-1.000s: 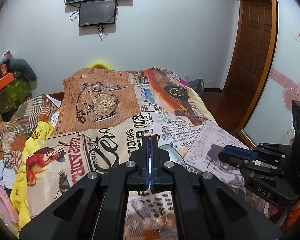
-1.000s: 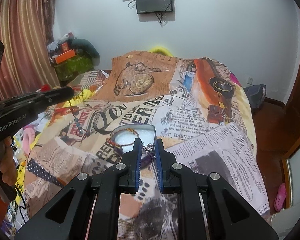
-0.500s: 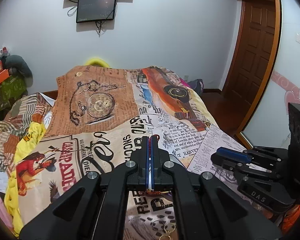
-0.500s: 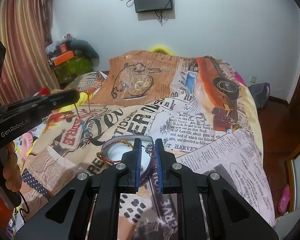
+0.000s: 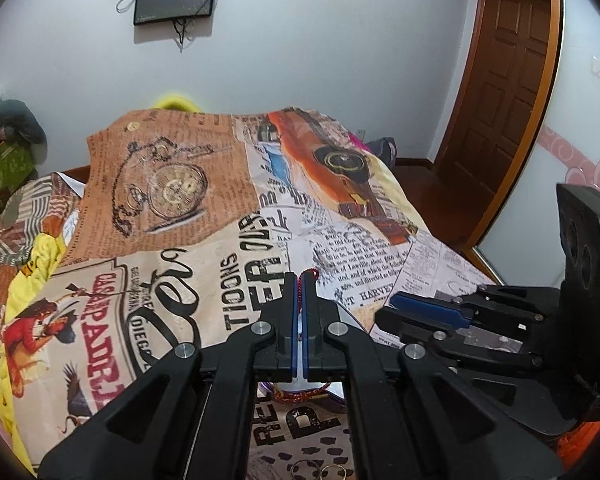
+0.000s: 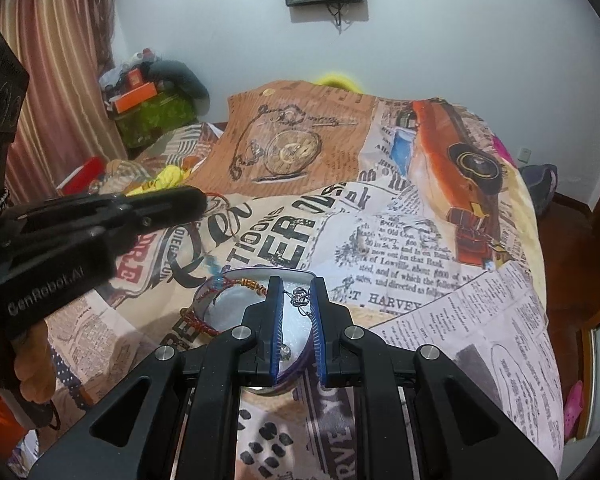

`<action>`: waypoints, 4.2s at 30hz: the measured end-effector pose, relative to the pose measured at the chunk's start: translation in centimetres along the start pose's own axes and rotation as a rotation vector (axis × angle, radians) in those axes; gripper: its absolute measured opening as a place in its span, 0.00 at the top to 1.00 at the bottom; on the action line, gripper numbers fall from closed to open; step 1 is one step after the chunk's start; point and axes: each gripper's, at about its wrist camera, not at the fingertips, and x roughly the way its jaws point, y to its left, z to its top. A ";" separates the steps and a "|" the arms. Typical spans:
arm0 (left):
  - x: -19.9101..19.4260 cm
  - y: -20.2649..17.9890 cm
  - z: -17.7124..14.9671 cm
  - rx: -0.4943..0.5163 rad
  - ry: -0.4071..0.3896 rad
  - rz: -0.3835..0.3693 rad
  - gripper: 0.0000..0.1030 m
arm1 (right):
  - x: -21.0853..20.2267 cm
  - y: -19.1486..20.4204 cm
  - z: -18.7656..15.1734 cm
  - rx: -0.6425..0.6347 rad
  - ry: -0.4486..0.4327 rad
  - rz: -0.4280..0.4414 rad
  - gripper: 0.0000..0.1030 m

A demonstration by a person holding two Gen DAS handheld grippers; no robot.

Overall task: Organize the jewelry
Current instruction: 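Lower both items into the tin, open both tools and lift away, then grasp a small silver ring with the left tool while the right tool approaches the gold rings, then grasp a gold ring with the right tool while the left tool holds the silver ring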

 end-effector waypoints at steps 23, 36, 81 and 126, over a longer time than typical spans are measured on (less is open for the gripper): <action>3.0 1.4 -2.8 -0.014 0.148 -0.031 1.00 | 3.3 1.2 -0.6 -0.076 0.094 0.030 0.88; 1.8 1.6 -2.8 -0.003 0.140 0.005 0.99 | 3.0 1.7 -0.5 -0.110 0.099 -0.007 0.74; -7.9 0.8 -9.9 -0.016 0.207 0.078 0.59 | -7.4 6.2 -4.6 -0.065 0.044 -0.065 0.66; -6.7 3.1 -13.7 -0.042 0.197 0.039 0.91 | -1.2 9.0 -7.0 -0.077 0.228 0.067 0.66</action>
